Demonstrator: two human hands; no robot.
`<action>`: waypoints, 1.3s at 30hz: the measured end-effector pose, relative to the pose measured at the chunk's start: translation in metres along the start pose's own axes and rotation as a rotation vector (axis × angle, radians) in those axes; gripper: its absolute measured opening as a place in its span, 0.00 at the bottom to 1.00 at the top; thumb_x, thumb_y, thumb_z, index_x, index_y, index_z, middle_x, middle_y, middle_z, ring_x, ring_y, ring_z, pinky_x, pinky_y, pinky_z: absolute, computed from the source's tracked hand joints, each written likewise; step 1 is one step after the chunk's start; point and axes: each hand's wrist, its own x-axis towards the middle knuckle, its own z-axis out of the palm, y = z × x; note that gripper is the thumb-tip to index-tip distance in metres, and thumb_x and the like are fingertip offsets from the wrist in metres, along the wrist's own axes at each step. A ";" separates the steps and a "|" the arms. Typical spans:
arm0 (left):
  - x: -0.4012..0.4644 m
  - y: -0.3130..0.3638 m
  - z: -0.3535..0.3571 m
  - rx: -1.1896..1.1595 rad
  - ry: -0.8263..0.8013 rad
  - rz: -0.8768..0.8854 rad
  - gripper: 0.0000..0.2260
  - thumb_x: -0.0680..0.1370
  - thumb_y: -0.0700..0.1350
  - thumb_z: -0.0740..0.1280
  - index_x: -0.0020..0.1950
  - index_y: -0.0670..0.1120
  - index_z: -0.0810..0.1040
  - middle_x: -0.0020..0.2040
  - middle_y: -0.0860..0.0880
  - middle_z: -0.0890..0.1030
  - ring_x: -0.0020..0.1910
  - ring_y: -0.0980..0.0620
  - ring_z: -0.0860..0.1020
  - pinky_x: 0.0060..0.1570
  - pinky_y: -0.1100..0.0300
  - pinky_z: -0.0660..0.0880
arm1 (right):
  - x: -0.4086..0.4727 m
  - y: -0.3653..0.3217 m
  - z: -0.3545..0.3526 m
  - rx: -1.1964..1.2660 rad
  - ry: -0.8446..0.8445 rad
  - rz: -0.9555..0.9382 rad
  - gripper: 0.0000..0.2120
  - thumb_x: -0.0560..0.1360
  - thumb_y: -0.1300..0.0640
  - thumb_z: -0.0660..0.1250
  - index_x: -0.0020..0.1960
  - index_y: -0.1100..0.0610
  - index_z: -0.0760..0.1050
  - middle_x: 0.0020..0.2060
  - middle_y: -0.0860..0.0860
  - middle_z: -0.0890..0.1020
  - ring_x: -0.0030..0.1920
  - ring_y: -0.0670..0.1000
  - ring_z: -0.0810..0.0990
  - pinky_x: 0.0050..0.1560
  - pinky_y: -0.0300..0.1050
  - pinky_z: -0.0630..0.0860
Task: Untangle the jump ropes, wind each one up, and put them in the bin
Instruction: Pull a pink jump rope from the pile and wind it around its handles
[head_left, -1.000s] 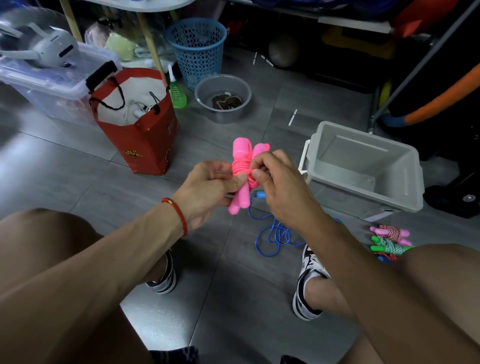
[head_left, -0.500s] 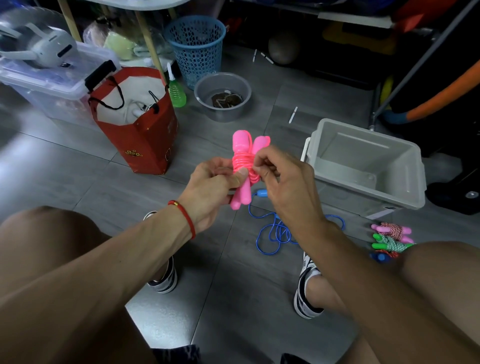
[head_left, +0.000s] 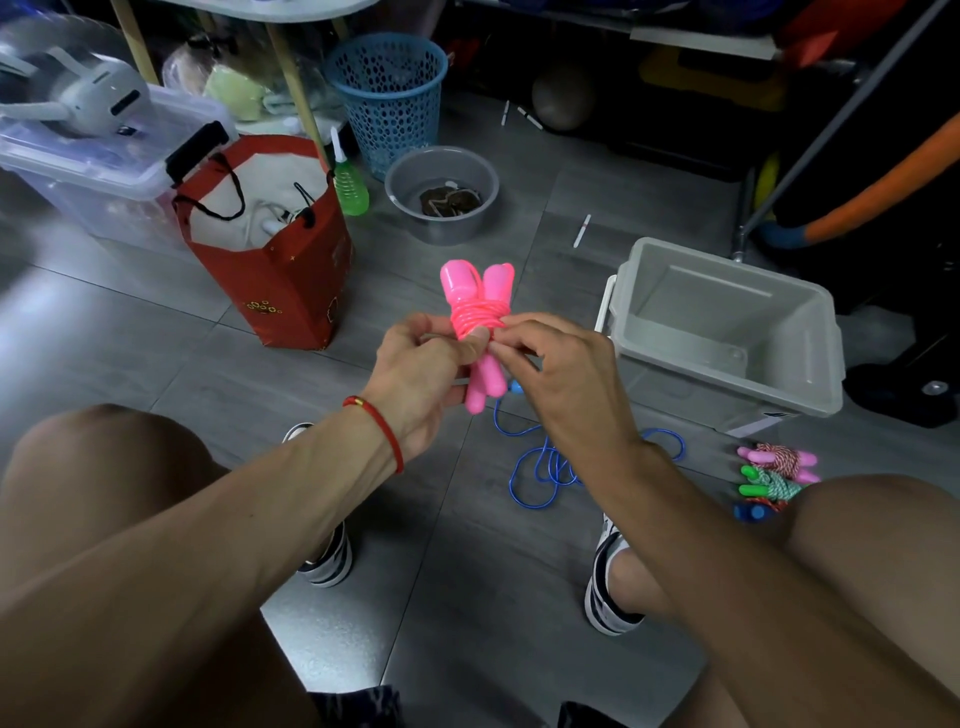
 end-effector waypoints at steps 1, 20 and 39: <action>0.001 -0.001 0.001 -0.006 0.009 -0.006 0.16 0.80 0.38 0.69 0.61 0.29 0.69 0.34 0.33 0.80 0.30 0.40 0.76 0.34 0.50 0.80 | 0.000 0.001 0.000 -0.027 -0.007 0.000 0.06 0.76 0.60 0.70 0.45 0.63 0.83 0.44 0.56 0.85 0.44 0.55 0.83 0.48 0.47 0.76; 0.021 0.005 0.002 -0.157 -0.162 -0.111 0.14 0.79 0.39 0.67 0.51 0.25 0.76 0.42 0.32 0.74 0.46 0.38 0.74 0.58 0.34 0.77 | 0.007 0.007 -0.003 -0.245 0.011 -0.338 0.05 0.79 0.66 0.61 0.49 0.62 0.76 0.56 0.54 0.75 0.53 0.56 0.75 0.52 0.52 0.71; 0.021 0.015 0.003 -0.076 -0.162 -0.120 0.10 0.81 0.36 0.62 0.48 0.28 0.77 0.42 0.33 0.71 0.34 0.43 0.73 0.38 0.52 0.79 | 0.017 0.001 -0.021 -0.011 -0.144 -0.204 0.09 0.75 0.56 0.71 0.42 0.63 0.77 0.52 0.53 0.79 0.54 0.51 0.69 0.55 0.50 0.71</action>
